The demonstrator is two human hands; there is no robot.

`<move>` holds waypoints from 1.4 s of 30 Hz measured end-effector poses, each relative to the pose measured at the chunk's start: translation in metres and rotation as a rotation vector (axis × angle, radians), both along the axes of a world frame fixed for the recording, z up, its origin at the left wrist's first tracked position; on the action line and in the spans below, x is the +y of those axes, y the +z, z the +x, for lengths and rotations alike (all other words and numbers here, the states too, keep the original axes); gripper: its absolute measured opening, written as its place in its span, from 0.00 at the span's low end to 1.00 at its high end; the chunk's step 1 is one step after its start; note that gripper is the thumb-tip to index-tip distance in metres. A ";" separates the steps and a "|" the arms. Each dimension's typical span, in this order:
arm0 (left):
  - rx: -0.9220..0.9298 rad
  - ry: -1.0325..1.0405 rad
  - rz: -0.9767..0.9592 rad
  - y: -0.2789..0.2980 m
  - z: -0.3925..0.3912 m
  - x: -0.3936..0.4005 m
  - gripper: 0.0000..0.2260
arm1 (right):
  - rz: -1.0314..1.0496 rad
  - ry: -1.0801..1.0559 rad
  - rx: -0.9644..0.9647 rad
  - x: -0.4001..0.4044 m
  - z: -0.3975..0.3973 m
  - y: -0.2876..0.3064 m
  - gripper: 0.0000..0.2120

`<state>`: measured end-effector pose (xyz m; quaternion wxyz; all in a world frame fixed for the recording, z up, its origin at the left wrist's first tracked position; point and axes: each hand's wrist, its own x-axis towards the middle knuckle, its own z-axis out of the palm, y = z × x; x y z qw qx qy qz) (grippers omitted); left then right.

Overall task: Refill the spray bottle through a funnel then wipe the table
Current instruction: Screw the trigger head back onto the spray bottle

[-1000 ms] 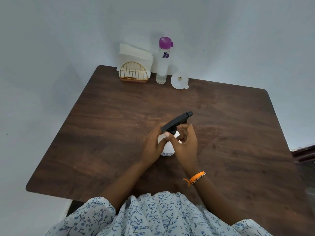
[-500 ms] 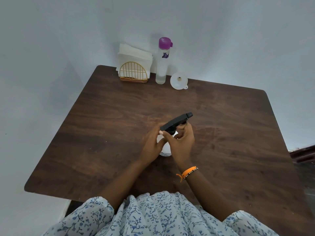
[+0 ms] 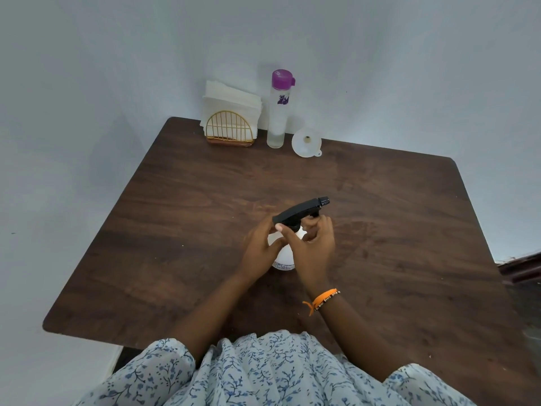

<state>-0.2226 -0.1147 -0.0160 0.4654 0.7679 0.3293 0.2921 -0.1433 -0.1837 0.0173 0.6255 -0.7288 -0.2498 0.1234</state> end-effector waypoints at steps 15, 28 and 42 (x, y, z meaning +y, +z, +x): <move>-0.003 0.014 -0.006 0.006 0.005 0.000 0.15 | -0.183 -0.003 -0.133 -0.005 -0.002 0.004 0.09; 0.163 -0.483 -0.101 0.025 0.016 0.033 0.16 | -0.225 0.545 -0.192 -0.010 0.045 0.011 0.17; 0.121 -0.388 -0.078 0.006 0.019 0.029 0.12 | -0.436 0.368 -0.658 -0.008 0.050 -0.010 0.19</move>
